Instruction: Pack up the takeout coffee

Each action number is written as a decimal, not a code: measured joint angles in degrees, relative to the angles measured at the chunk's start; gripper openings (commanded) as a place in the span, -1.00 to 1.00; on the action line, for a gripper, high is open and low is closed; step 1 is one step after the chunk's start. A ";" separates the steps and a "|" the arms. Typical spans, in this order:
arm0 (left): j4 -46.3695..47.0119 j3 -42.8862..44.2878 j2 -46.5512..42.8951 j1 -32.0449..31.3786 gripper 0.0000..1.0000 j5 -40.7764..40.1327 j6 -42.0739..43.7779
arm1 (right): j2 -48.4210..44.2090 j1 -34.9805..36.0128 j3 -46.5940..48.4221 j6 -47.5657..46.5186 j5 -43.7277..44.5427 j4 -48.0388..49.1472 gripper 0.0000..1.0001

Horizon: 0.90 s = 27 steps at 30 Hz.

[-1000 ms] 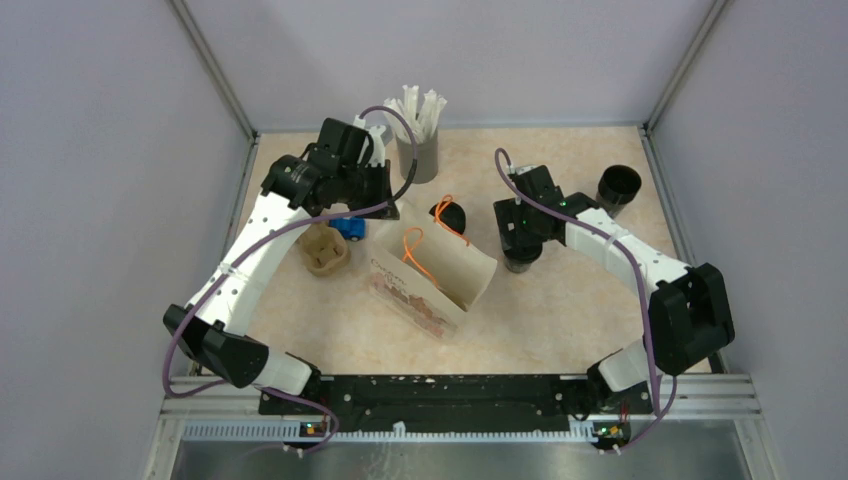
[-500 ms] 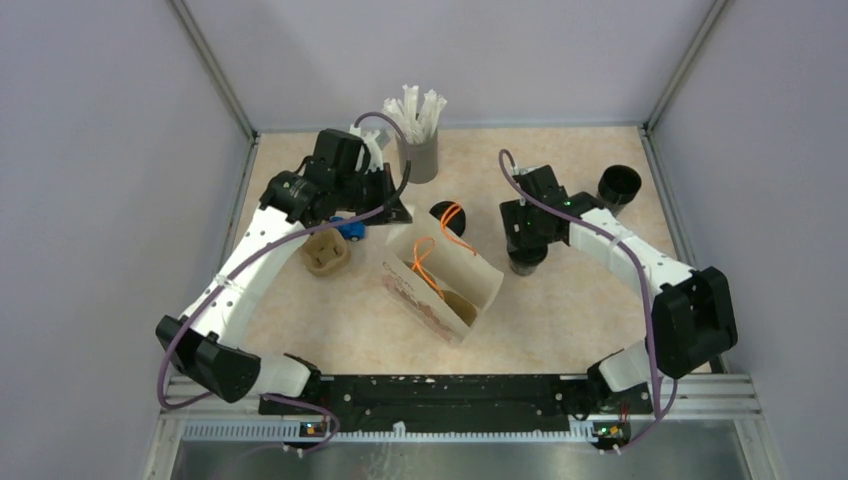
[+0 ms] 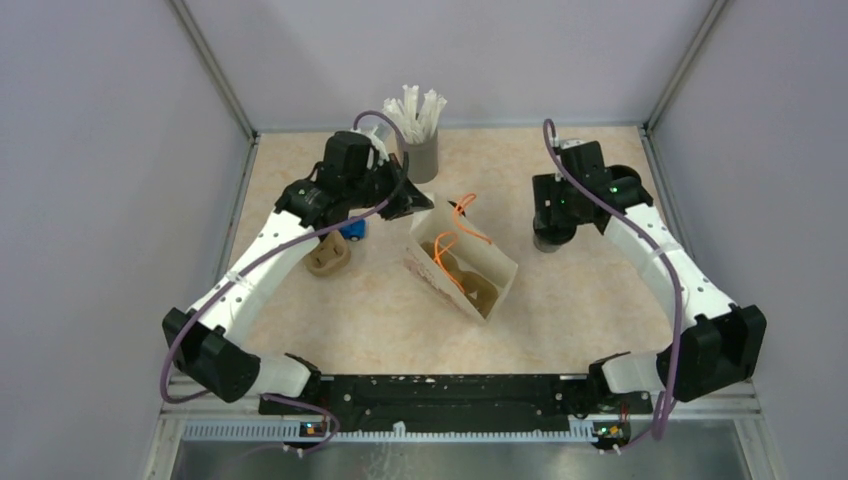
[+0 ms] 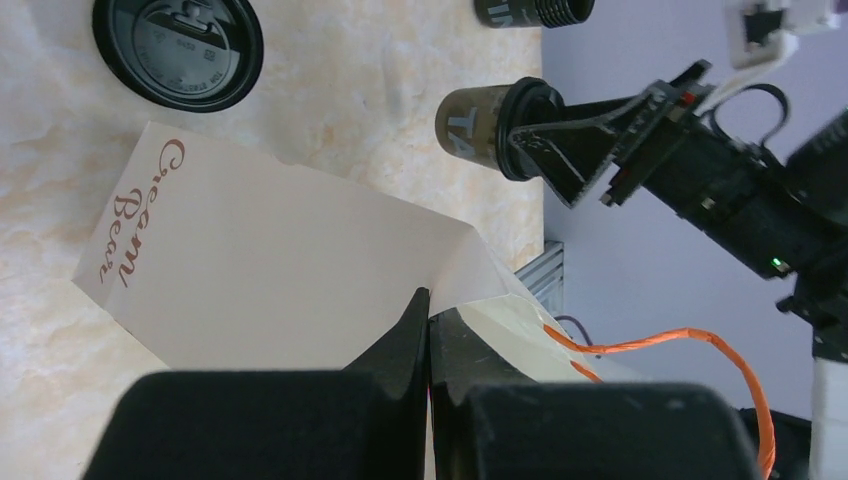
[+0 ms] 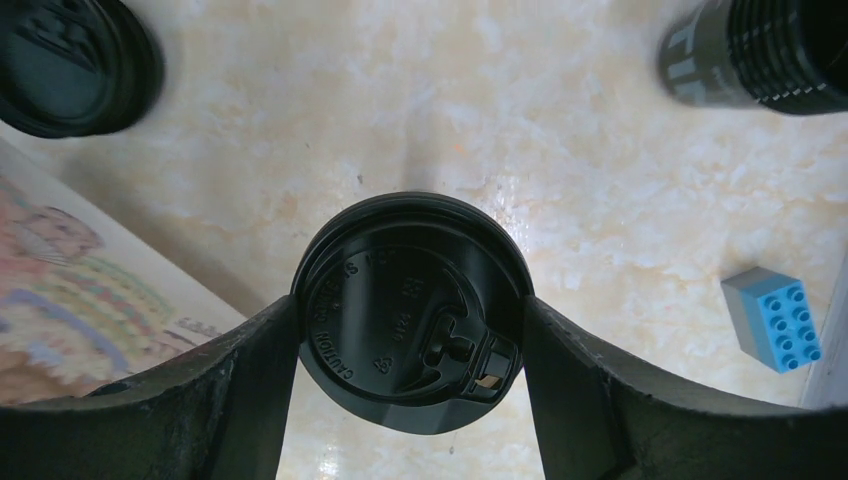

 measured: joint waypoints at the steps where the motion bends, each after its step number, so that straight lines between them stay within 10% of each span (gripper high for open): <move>1: 0.59 -0.15 0.35 -0.37 -1.00 -0.20 -0.87 | -0.24 0.00 1.51 -0.02 -0.13 -0.81 0.40; 6: 4.17 -2.69 1.31 -2.45 -0.85 -2.97 -7.32 | -0.87 0.00 10.71 -0.02 -1.09 -5.81 0.39; 18: -0.90 -0.46 1.44 -3.08 0.30 -7.45 -2.99 | -8.07 0.02 29.00 0.17 -13.49 -14.88 0.37; 27: -9.49 8.33 1.95 -3.13 0.38 -8.90 12.41 | -9.60 0.70 38.01 3.41 -25.73 -13.77 0.36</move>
